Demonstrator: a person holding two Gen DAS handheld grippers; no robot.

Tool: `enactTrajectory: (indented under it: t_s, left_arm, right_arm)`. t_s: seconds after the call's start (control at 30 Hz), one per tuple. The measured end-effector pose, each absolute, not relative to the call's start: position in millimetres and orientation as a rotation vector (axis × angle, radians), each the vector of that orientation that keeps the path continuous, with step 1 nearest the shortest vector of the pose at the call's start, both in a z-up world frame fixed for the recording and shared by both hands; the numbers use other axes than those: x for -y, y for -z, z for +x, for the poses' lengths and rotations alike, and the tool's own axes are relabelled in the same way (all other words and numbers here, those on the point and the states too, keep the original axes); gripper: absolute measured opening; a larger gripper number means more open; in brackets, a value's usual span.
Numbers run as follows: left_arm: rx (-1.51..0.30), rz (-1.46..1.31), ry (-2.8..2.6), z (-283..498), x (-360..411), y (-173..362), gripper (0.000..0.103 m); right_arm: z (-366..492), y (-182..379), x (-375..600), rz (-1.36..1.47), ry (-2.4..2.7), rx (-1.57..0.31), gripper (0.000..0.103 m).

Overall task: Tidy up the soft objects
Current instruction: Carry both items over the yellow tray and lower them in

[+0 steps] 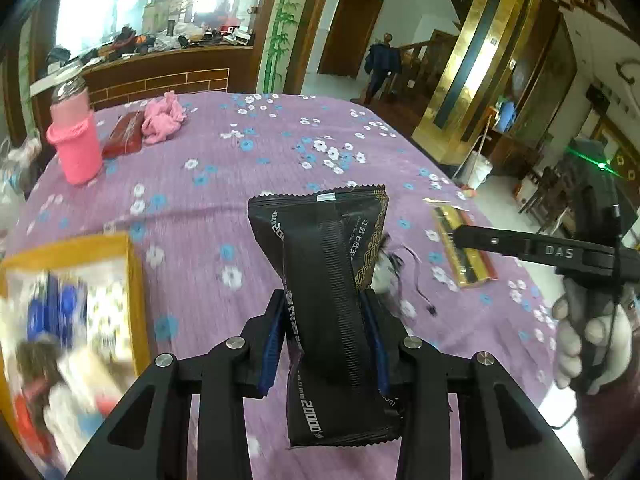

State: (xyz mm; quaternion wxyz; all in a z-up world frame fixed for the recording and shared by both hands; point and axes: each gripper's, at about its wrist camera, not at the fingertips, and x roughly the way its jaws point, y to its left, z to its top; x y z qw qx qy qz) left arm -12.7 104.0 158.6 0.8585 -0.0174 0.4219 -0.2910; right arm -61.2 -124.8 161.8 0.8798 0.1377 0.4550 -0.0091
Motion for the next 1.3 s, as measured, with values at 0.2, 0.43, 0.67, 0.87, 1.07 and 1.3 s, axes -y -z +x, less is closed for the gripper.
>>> enactTrajectory:
  t_s: [0.2, 0.43, 0.67, 0.87, 1.07, 1.3]
  left_arm:
    - [-0.865, -0.151, 0.573, -64.7, -152.5, -163.6, 0.036]
    - [-0.842, -0.26, 0.408, -124.7, -237.3, -154.7, 0.036]
    - [-0.823, -0.277, 0.146, -155.0, -325.0, -150.3, 0.036]
    - [-0.819, -0.299, 0.049, -159.9, -357.9, -147.4, 0.036]
    - [-0.856, -0.299, 0.039, -141.4, -363.9, -134.3, 0.036]
    - [-0.87, -0.317, 0.034, -107.4, -373.3, -122.0, 0.037]
  right_arm:
    - [-81.5, -160.5, 93.6, 0.276, -0.046, -0.948, 0.039]
    - [-93.5, -152.0, 44.4, 0.249, -0.164, -0.964, 0.039]
    - [-85.6, -138.8, -19.4, 0.191, -0.284, -1.006, 0.039]
    - [-71.0, -124.8, -72.7, 0.134, -0.368, -1.051, 0.039]
    - [-60.0, -107.8, -122.5, 0.068, -0.444, -1.102, 0.04]
    - [-47.8, -87.6, -176.0, 0.004, -0.519, -1.167, 0.04]
